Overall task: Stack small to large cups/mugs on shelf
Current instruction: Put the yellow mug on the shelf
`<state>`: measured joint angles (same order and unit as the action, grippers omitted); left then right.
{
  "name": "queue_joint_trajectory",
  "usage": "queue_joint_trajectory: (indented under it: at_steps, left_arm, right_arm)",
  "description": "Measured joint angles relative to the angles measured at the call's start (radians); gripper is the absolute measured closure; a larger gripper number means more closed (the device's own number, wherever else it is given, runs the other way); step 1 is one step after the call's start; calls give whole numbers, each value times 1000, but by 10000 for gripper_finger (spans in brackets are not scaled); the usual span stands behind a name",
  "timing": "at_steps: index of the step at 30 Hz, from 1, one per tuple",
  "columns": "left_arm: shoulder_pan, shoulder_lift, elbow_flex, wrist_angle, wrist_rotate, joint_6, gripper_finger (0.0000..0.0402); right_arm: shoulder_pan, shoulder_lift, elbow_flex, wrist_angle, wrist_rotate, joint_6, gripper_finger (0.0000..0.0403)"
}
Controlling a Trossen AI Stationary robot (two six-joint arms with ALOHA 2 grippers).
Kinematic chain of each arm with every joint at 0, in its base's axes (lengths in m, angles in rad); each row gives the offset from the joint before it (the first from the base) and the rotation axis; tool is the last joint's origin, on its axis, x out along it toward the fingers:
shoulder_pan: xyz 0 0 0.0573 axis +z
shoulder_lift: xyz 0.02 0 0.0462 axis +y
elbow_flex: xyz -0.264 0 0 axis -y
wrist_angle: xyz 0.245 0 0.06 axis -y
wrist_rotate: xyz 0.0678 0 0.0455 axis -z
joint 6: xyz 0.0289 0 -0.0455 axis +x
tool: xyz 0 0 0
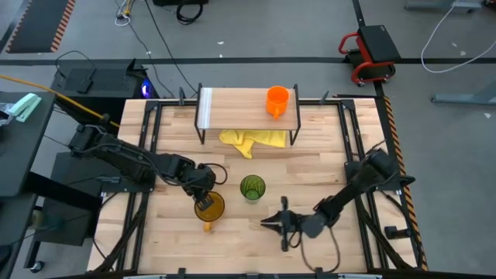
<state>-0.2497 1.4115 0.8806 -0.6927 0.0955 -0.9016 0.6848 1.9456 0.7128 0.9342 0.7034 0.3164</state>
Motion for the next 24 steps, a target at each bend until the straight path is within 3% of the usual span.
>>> queue_joint_trajectory:
  at_steps: [9, 17, 24]
  left_arm:
    - [0, 4, -4, 6, 3, -3, 340]
    - [0, 4, -4, 17, 3, -1, 353]
    - [-1, 4, -4, 34, 7, -1, 339]
  right_arm:
    - [-99, 188, 279, -45, -215, -107, 353]
    - [-119, 269, 418, -72, -239, -132, 353]
    - [-151, 336, 515, -74, -257, -152, 353]
